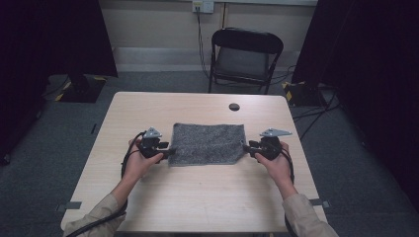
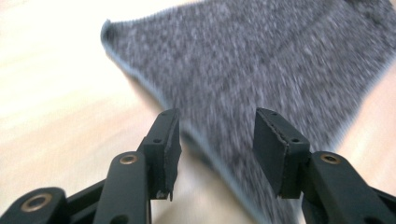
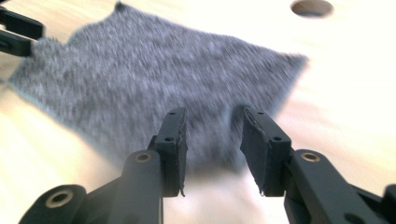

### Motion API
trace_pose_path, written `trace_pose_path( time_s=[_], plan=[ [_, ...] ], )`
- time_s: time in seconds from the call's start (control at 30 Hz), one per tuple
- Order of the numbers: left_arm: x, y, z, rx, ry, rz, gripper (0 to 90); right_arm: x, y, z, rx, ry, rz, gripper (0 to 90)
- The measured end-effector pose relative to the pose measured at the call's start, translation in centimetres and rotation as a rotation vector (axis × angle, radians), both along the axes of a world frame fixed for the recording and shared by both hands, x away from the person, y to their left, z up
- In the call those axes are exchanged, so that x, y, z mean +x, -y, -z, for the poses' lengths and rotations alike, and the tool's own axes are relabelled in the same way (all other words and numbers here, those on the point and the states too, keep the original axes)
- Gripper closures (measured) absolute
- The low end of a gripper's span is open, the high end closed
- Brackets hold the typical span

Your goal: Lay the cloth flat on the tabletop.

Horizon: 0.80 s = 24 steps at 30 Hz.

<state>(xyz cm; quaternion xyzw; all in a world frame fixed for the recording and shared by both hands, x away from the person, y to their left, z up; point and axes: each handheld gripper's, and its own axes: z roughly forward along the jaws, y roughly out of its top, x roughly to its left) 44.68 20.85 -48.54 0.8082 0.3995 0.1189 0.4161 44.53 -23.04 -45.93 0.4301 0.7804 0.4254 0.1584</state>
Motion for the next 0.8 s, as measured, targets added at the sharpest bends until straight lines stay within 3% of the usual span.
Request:
trace_pose_path(
  time_s=[0.07,0.17,0.2,0.33,0.43,0.53,0.67,0.8],
  plan=[
    [-0.9,-0.3,0.5,-0.006,-0.014,-0.007,51.7,-1.0,0.7,0.5,0.010,-0.017,0.016,61.8],
    [-1.8,-0.3,1.2,-0.017,-0.028,-0.004,51.9,-1.9,0.9,1.6,-0.026,-0.031,0.025,62.2],
    [-1.9,-0.1,1.4,-0.023,-0.014,-0.004,51.6,-2.0,0.8,1.9,-0.032,-0.033,0.029,62.3],
    [-1.9,0.7,1.4,-0.014,-0.005,0.016,52.1,-1.4,-0.3,2.8,-0.050,-0.050,0.025,63.3],
    [-1.7,1.2,1.4,0.005,0.006,0.033,52.1,-0.7,-1.5,3.3,-0.032,-0.065,0.011,62.8],
    [-1.5,1.5,1.4,0.013,0.013,0.046,53.6,0.0,-2.7,3.6,-0.045,-0.047,0.007,63.7],
    [-1.4,1.6,1.4,0.006,0.005,0.060,62.9,0.5,-3.5,3.9,-0.021,-0.036,-0.028,73.4],
    [-1.5,1.5,1.3,-0.008,-0.022,0.063,73.2,0.3,-4.0,3.5,-0.043,-0.048,-0.062,87.1]
  ],
)
